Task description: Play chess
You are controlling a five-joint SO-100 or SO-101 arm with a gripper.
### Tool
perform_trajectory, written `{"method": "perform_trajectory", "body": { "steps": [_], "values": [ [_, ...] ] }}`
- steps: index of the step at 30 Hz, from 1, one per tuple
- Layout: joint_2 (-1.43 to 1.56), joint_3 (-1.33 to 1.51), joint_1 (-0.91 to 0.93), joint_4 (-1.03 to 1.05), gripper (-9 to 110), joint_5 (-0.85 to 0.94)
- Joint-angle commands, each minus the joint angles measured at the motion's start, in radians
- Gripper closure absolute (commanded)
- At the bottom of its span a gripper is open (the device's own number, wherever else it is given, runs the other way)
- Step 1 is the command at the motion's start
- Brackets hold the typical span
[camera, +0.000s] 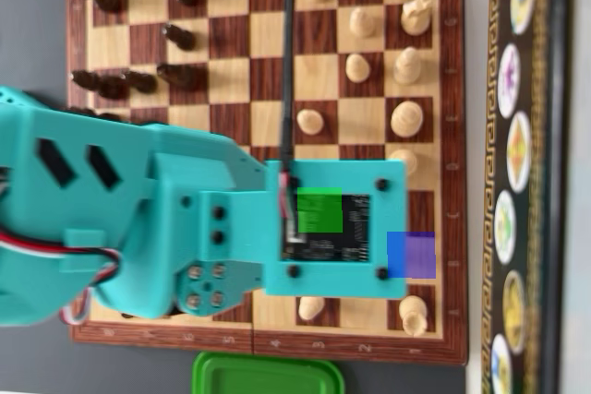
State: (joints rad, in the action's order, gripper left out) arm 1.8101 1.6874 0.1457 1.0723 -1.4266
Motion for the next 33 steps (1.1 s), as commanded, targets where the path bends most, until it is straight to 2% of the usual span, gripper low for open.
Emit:
{"method": "perform_trajectory", "body": {
  "steps": [1, 27, 33],
  "values": [
    [0.143, 0.051, 0.009, -0.005, 91, -0.029],
    [1.002, 0.581, -0.002, -0.008, 91, -0.048],
    [1.206, 0.808, -0.103, -0.186, 91, -0.044]
  ]
}}
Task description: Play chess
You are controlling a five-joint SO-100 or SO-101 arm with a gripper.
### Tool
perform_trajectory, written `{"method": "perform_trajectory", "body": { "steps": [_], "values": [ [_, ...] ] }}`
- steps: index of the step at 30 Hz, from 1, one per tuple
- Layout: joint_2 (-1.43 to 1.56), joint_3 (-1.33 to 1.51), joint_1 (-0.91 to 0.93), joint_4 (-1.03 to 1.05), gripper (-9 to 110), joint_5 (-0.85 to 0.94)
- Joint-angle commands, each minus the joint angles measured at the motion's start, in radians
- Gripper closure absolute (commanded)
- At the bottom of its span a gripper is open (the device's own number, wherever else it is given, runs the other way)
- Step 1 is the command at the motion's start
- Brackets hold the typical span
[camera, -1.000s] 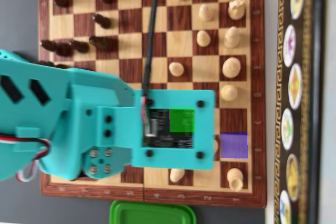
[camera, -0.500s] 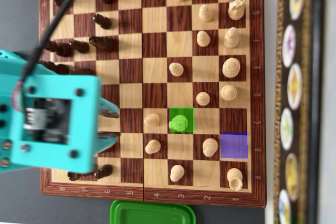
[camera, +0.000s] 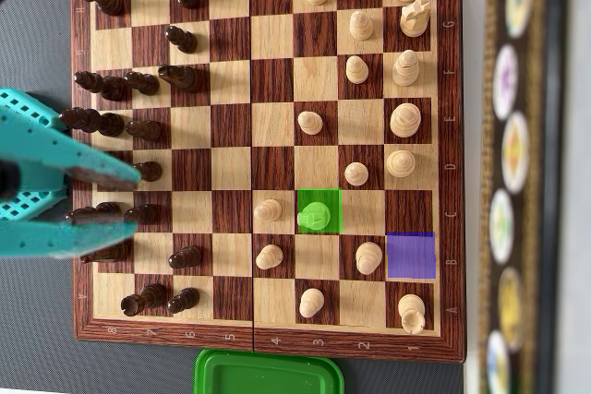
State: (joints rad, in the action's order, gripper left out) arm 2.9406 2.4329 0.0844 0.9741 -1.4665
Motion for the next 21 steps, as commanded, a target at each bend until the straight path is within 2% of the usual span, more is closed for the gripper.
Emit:
{"method": "perform_trajectory", "body": {
  "steps": [1, 14, 21],
  "values": [
    [0.104, 0.101, -0.060, -0.121, 91, -0.008],
    [0.399, 0.454, -0.137, -0.683, 91, -0.008],
    [0.408, 0.502, -0.158, -0.963, 91, -0.009]
  ]
}}
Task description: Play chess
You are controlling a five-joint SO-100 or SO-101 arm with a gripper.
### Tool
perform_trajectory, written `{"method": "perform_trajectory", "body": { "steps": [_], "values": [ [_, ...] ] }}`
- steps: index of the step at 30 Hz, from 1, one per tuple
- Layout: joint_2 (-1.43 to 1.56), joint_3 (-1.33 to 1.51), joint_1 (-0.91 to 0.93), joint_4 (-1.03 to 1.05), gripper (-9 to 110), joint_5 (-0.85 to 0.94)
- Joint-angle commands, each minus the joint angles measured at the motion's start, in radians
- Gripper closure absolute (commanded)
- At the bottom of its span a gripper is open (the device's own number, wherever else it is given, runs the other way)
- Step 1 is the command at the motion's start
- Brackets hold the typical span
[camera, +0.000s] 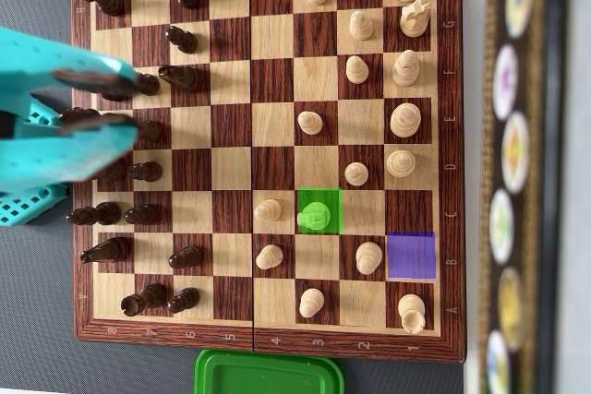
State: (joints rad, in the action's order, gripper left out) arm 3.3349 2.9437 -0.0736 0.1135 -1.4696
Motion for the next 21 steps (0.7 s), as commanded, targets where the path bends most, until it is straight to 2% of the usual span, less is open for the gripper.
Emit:
{"method": "perform_trajectory", "body": {
  "steps": [1, 6, 13, 21],
  "values": [
    [0.014, -0.006, 0.006, -0.138, 91, -0.006],
    [0.014, 0.064, 0.029, -0.387, 91, -0.008],
    [0.014, 0.215, 0.107, -0.902, 91, -0.005],
    [0.014, 0.216, 0.118, -1.281, 91, -0.005]
  ]
}}
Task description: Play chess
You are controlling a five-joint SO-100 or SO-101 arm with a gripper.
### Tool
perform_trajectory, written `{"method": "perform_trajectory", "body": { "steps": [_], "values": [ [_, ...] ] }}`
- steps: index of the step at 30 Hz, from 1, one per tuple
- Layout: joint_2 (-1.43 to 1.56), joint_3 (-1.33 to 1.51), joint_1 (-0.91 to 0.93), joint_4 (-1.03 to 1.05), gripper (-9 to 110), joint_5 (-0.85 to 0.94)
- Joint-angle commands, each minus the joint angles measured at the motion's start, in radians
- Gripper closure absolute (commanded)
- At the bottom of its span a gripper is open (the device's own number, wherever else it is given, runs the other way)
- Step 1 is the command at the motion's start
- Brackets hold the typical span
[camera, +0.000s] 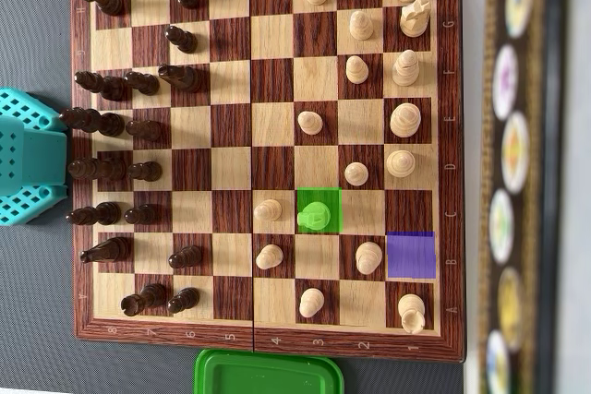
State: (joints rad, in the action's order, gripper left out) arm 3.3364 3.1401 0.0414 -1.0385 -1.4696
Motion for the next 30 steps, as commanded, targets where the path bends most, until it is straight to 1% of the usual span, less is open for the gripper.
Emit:
{"method": "perform_trajectory", "body": {
  "steps": [1, 3, 7, 17, 30],
  "values": [
    [0.012, 0.020, 0.003, -0.190, 91, -0.002],
    [0.012, 0.020, 0.003, -0.302, 91, 0.006],
    [0.012, 0.020, 0.003, -0.460, 91, 0.006],
    [0.012, 0.020, 0.002, -0.752, 92, 0.006],
    [0.012, 0.020, 0.006, -0.765, 92, -0.003]
  ]
}}
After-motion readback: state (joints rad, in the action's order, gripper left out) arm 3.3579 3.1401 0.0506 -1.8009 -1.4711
